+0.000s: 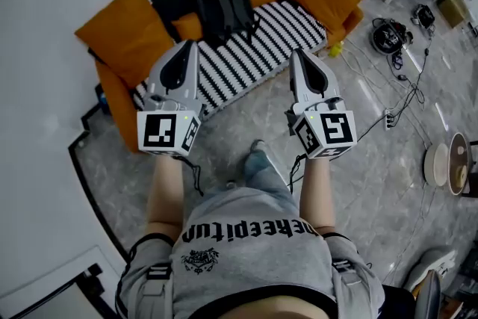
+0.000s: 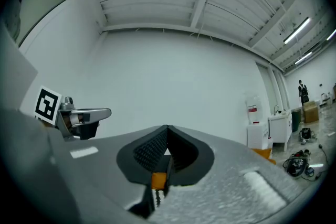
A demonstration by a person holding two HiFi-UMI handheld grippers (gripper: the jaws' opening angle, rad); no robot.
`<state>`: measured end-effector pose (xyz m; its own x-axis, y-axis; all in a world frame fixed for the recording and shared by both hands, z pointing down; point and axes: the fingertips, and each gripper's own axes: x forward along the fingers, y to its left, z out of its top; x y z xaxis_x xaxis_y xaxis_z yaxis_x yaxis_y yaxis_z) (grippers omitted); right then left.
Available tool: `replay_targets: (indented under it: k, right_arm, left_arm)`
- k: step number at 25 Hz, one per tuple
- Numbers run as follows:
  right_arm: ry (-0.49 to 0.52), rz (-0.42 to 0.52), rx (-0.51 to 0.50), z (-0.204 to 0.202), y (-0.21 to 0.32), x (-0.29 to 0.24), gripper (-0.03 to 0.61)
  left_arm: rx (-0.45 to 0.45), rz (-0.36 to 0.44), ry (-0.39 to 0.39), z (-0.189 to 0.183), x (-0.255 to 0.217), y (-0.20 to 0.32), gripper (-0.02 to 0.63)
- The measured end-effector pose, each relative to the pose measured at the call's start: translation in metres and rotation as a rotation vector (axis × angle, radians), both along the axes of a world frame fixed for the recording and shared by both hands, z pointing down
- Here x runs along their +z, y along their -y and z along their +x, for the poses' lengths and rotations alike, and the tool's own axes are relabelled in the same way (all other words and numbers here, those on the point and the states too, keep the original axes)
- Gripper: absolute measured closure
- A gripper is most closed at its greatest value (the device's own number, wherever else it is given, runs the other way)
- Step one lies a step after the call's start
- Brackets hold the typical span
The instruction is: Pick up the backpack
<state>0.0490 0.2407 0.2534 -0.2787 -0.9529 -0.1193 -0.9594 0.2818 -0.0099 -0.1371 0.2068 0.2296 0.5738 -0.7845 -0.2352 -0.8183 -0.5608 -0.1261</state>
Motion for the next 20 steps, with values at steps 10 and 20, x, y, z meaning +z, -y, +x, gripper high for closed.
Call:
replay_targets:
  k: [10,20]
  right_arm:
    - [-0.011,0.022,-0.080,0.038,0.077,-0.017,0.575]
    - [0.015,0.034,-0.132,0.077,0.117,-0.018,0.575]
  left_arm:
    - [-0.077,0.018,-0.014,0.039,-0.022,0.061,0.594]
    - [-0.118,0.030,0.003,0.079,-0.027,0.088,0.594]
